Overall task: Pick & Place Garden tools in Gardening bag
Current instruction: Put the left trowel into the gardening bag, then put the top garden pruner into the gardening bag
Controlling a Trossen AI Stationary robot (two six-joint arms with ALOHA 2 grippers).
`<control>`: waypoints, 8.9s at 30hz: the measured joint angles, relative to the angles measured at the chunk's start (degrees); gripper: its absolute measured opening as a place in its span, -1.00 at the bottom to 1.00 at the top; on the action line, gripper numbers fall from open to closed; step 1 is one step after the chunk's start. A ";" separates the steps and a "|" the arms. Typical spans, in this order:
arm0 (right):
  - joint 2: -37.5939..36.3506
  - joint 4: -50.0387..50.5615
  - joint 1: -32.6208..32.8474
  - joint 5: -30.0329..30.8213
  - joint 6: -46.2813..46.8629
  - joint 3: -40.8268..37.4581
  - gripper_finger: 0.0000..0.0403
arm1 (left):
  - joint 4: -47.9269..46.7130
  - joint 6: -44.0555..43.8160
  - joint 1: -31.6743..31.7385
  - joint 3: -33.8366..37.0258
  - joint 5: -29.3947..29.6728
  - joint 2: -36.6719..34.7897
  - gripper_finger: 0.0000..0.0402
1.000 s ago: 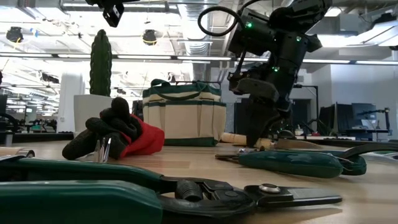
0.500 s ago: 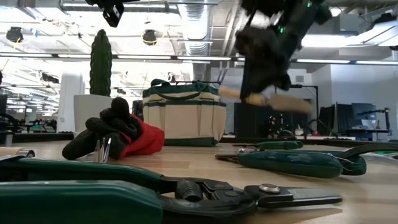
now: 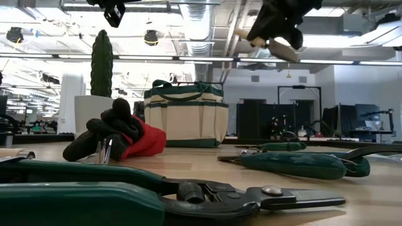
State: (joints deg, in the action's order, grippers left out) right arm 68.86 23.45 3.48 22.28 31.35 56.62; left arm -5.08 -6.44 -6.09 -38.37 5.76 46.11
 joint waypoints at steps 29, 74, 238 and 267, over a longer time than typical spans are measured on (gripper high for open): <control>5.42 -4.32 -6.66 0.52 -17.26 15.90 -0.70 | 0.00 0.16 0.07 0.00 4.92 0.02 -0.98; 43.80 0.68 -24.50 -36.03 -45.23 43.06 -0.71 | -4.11 3.21 0.07 0.00 8.70 -0.74 -0.98; 6.01 6.39 -18.46 -30.44 -30.48 26.65 -1.00 | -4.11 2.73 0.06 0.00 11.80 -0.75 -0.98; -4.56 19.86 -4.95 -4.17 5.14 4.00 -1.00 | -3.80 3.67 0.17 0.00 20.63 -0.74 -0.98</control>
State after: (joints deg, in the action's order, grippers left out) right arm 64.30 43.32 -1.48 18.10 36.49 60.62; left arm -8.88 -2.76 -5.91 -38.37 26.39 45.36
